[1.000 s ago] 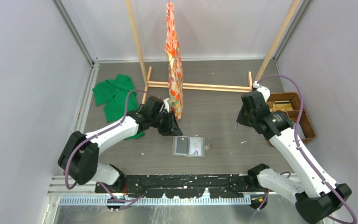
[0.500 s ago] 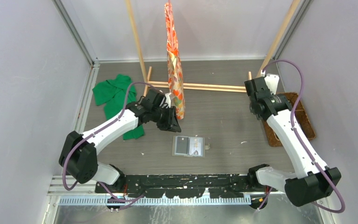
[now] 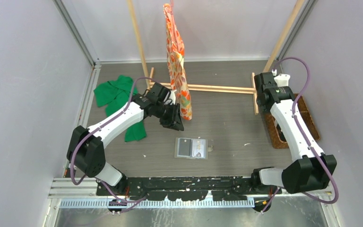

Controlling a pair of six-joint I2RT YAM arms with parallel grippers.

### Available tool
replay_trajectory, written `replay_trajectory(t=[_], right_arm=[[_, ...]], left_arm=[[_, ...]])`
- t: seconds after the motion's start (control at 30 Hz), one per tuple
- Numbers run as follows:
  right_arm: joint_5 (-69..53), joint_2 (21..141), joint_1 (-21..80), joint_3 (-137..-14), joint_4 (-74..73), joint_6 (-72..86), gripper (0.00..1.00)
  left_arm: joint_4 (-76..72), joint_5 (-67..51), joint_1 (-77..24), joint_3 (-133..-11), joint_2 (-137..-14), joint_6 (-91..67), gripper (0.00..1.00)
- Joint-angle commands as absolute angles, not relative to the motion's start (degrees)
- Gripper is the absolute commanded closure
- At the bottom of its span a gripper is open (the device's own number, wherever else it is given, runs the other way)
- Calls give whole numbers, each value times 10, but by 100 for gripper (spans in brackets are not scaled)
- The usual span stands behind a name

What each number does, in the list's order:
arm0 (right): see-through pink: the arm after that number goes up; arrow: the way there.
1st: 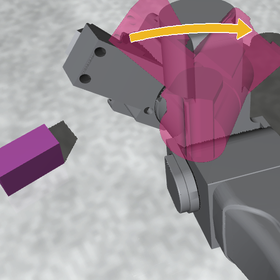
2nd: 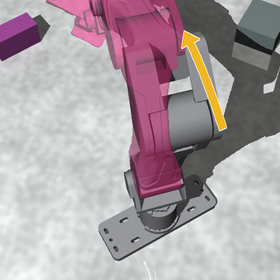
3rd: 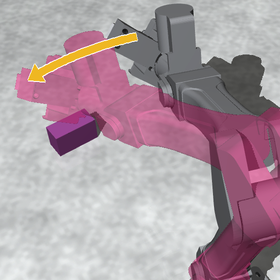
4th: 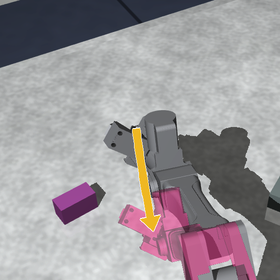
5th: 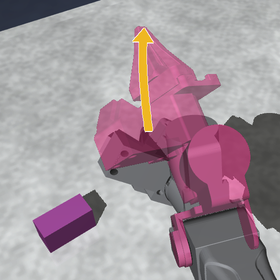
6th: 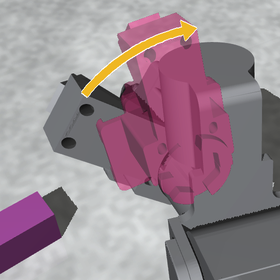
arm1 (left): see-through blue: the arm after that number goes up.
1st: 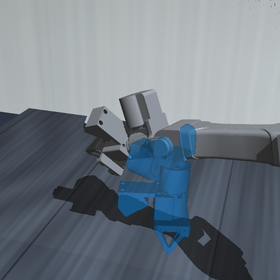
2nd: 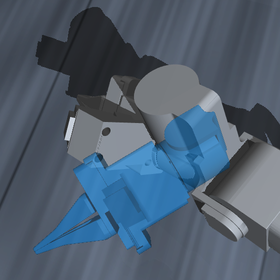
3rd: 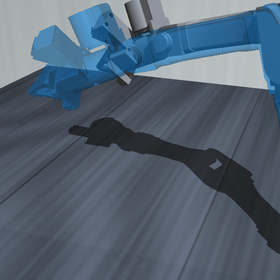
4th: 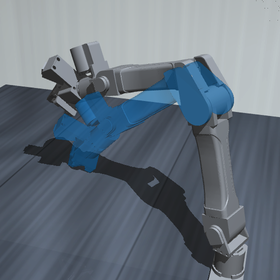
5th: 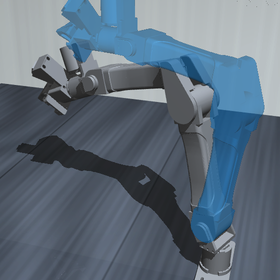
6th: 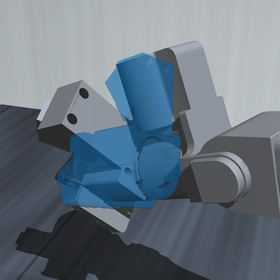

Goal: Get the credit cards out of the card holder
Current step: Place the credit card in the storage box.

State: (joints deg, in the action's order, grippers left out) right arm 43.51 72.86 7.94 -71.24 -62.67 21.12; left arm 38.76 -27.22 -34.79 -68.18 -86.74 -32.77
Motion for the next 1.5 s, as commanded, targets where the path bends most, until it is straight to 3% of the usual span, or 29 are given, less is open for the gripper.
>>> replay_trajectory(t=[0.0,0.6,0.83,1.1,1.33,1.47], right_arm=[[475,754,63,-746,-631,201,99],[638,821,36,-796,-670,199,99],[666,809,26,-780,-590,76,99],[596,712,9,-625,-330,-173,99],[545,727,-51,-595,-286,-230,99],[515,763,-81,-613,-331,-236,99]], left_arm=[[403,-298,-345,-702,-874,-316,69],[382,-344,-345,-635,-813,-263,69],[370,-368,-345,-592,-766,-258,69],[363,-375,-345,-568,-742,-257,69],[361,-386,-345,-575,-752,-261,69],[359,-405,-345,-588,-766,-275,69]])
